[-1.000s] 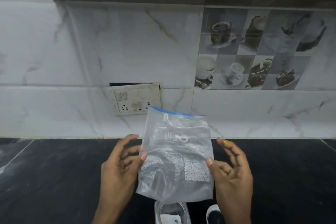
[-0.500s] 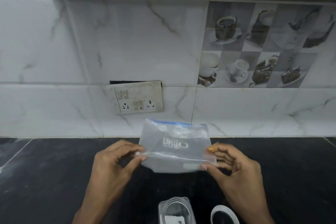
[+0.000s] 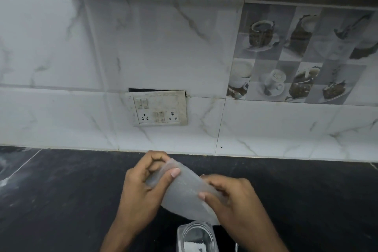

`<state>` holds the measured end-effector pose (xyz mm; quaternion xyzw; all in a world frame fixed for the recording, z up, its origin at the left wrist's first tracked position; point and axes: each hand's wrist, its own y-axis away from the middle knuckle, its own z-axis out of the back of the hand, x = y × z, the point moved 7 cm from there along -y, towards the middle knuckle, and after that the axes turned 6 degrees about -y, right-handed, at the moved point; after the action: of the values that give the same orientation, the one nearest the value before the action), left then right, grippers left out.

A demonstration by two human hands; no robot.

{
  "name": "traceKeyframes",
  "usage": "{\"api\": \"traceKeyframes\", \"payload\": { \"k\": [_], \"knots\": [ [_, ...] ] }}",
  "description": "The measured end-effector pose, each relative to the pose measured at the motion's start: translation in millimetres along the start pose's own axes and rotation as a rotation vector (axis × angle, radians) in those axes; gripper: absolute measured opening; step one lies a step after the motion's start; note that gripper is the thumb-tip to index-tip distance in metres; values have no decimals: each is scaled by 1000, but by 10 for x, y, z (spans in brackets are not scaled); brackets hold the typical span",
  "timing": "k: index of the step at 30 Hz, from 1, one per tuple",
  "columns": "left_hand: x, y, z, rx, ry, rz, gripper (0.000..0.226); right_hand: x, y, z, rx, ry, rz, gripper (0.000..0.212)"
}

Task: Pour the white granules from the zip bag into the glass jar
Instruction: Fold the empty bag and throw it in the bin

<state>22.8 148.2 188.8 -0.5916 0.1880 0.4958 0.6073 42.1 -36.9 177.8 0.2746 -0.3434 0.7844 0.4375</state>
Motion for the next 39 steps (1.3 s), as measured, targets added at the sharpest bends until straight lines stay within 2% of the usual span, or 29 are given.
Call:
{"api": "traceKeyframes", "payload": {
  "k": [1, 3, 5, 6, 8, 12, 17, 20, 24, 27, 30, 31, 32, 33, 34, 36, 37, 39],
  "knots": [
    [76, 4, 39, -54, 40, 63, 36, -30, -5, 38, -63, -142, -46, 7],
    [256, 48, 86, -102, 99, 219, 77, -128, 22, 77, -173, -470, -182, 11],
    [362, 125, -2, 11, 170, 384, 103, -197, 63, -4, -217, -762, -291, 9],
    [375, 174, -108, 115, 239, 438, 104, -222, 84, -64, -225, -855, -333, 7],
    [328, 266, -324, 278, 391, 505, 88, -285, 118, -182, -238, -949, -403, 12],
    [383, 275, -312, 164, 287, 540, 57, -384, 164, -242, -220, -954, -444, 16],
    [364, 256, -295, 175, 234, 453, 31, -432, 170, -205, -200, -1031, -422, 24],
    [331, 242, -267, 136, 221, 353, 47, -426, 180, -221, -190, -1138, -439, 40],
    [335, 229, -172, 74, 74, 202, 44, -427, 189, -316, -115, -1313, -484, 18],
    [377, 275, -116, 47, 80, 186, 38, -447, 216, -347, -123, -1180, -462, 23],
    [524, 386, -117, 65, 396, 307, 25, -453, 235, -300, -250, -1007, -400, 14],
    [555, 432, -132, 71, 494, 374, 29, -443, 240, -294, -295, -976, -386, 15],
    [570, 480, -134, 81, 529, 416, 43, -433, 247, -294, -341, -944, -366, 16],
    [570, 519, -125, 87, 493, 428, 52, -417, 249, -300, -383, -910, -338, 19],
    [555, 539, -96, 62, 416, 425, 48, -389, 258, -309, -415, -872, -304, 22],
    [524, 589, -39, 17, 335, 411, 20, -313, 279, -349, -438, -805, -242, 25],
    [531, 611, 4, -18, 320, 425, 14, -280, 289, -377, -433, -780, -220, 26],
    [601, 713, 135, -83, 273, 477, 20, -215, 314, -454, -386, -741, -195, 27]
  ]
}}
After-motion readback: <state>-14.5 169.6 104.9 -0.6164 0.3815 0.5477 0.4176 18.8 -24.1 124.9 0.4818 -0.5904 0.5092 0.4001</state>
